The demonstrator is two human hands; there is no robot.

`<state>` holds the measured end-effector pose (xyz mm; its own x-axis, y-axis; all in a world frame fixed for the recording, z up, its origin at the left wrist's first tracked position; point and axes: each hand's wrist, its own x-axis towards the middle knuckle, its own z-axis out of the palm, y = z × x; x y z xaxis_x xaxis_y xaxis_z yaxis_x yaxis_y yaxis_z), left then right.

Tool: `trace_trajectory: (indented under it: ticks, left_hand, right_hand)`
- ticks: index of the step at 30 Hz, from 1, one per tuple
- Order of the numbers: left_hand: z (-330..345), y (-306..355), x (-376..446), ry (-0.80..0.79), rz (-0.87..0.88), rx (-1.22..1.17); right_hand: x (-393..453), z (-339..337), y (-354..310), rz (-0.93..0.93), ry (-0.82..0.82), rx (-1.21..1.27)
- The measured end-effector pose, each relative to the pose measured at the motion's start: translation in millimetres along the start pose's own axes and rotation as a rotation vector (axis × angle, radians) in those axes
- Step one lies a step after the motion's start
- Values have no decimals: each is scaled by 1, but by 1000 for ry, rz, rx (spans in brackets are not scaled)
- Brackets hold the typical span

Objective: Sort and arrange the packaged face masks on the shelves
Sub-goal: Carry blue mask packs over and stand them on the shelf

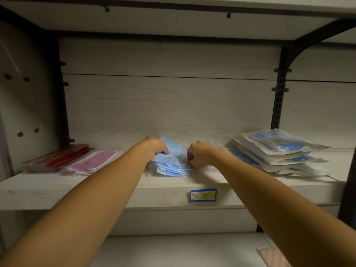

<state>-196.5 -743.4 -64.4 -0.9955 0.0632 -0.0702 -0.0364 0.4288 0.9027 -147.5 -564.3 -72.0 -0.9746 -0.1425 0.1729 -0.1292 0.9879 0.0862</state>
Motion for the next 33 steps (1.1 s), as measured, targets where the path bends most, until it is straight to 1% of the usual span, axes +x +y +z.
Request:
trace_trajectory:
  ticks: [3, 9, 12, 14, 15, 16, 17, 18, 19, 20, 22, 25, 28, 33]
  left_hand:
    - [-6, -1, -6, 80, 54, -45]
    - [-23, -2, -5, 150, 106, -134]
    - [-36, -2, -1, 181, 159, -218]
    - [-42, -2, 1, 188, 208, -305]
    - [-44, -1, 2, 198, 240, -351]
    - [-46, -1, 3, 204, 271, -399]
    - [-47, -1, 5, 211, 293, -449]
    - [-47, -1, 9, 211, 316, -492]
    - [-46, 0, 8, 208, 342, -533]
    - [-45, 0, 10, 205, 364, -567]
    - [-41, 0, 10, 194, 415, -601]
    - [-34, -2, 17, 146, 461, -614]
    - [-28, 0, 23, 84, 497, -659]
    - [-36, 13, 36, 79, 535, -646]
  right_hand:
    - [-1, 1, -1, 5, 5, 10]
    - [-1, 2, -1, 4, -19, 6]
    - [5, 5, -1, 84, 27, 77]
    - [9, 3, -5, 174, 147, 235]
    - [11, -1, -8, 209, 212, 400]
    - [13, -3, -8, 230, 256, 624]
    - [15, -6, -10, 238, 264, 873]
    - [15, -8, -14, 247, 237, 1102]
    - [16, -10, -18, 248, 188, 1251]
    - [18, -10, -21, 245, 140, 1326]
    - [25, -7, -24, 213, 93, 1420]
    - [37, -3, -32, 153, 136, 1550]
    - [47, 1, -38, 139, 231, 1501]
    - [74, 1, -40, 91, 335, 1504]
